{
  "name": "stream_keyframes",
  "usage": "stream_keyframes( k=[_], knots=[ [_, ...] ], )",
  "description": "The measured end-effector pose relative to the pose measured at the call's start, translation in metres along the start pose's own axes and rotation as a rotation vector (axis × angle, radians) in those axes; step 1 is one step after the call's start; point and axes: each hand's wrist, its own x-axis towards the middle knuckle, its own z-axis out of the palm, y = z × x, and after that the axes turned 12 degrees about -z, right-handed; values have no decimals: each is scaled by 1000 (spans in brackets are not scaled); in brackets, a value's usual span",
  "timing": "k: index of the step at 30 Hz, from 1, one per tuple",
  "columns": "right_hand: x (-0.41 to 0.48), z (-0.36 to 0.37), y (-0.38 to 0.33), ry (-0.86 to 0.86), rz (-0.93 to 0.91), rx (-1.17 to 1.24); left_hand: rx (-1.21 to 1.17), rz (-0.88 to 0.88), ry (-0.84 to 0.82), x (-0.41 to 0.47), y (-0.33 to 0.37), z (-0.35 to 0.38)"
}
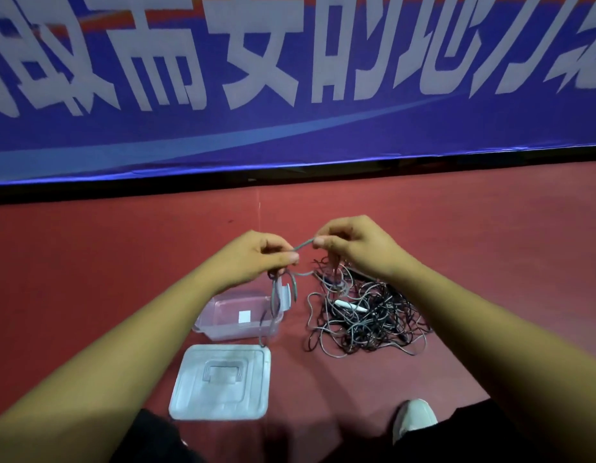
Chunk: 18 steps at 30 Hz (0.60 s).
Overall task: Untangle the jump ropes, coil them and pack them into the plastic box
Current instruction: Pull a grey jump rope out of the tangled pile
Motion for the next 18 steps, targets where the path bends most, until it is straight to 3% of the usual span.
stream_keyframes(
  k=[4, 8, 10, 12, 14, 16, 18],
  knots=[
    [-9, -8, 15, 295, 70, 138, 55, -2, -69, 4, -31, 4],
    [-11, -5, 20, 395, 150, 208, 188, 3, 0, 18, -39, 1],
    [-8, -13, 17, 443, 154, 196, 325, -55, 41, 23, -48, -1],
    [-3, -32, 21, 588, 196, 265, 571, -168, 52, 25, -64, -9],
    [-2, -55, 31, 741, 253, 286, 645, -275, 47, 25, -82, -25],
    [-5, -69, 43, 719, 324, 189, 475, -269, 59, 25, -91, -38],
    [-8, -68, 51, 469, 433, 45, 236, -173, 77, 23, -84, -39]
  ],
)
